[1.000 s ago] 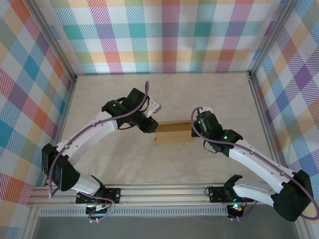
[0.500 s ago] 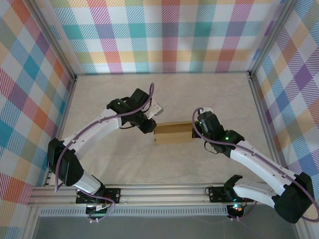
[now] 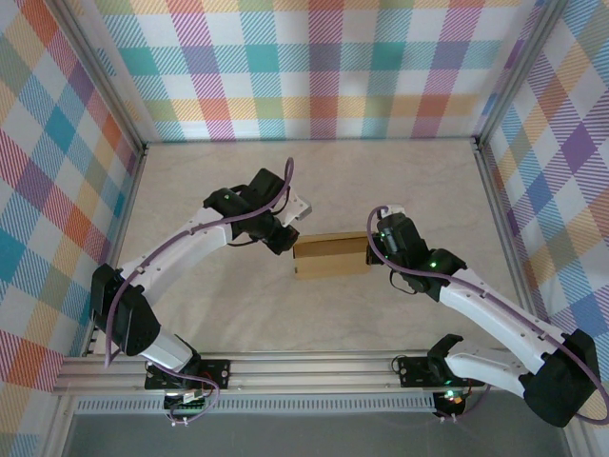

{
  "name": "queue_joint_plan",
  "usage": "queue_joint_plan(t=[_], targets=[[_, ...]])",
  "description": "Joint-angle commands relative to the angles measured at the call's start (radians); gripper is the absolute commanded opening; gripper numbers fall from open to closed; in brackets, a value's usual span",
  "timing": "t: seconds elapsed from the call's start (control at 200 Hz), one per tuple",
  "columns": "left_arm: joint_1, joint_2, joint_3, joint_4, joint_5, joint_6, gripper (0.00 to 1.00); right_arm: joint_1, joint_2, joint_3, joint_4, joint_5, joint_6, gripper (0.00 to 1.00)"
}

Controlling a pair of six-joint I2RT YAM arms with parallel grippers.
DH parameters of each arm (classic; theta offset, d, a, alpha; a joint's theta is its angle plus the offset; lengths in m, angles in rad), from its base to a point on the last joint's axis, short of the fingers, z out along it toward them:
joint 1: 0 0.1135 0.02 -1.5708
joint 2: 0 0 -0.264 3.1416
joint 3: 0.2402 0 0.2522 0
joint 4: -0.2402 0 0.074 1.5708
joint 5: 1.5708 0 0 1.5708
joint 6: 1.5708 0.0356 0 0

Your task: Fold the paper box

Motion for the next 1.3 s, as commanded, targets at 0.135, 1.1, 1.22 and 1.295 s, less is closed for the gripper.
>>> queue_joint_plan(t=[0.135,1.1,1.22,1.295], targets=[[0.006,-0.01,0.012,-0.001,0.033,-0.045,0.0,0.005,0.006,0.02,-0.012,-0.02,0.026,0.0],[-0.01,-0.006,-0.007,0.069,-0.036,-0.511,0.02,0.009,0.031,0.018,0.023,0.01,0.081,0.0],[-0.017,0.008,0.011,0.079,-0.041,-0.576,0.02,0.011,0.035,0.015,0.03,0.009,0.082,0.0],[-0.022,0.012,0.011,0.092,-0.049,-0.605,0.03,0.012,0.034,0.013,0.035,0.008,0.084,0.0]])
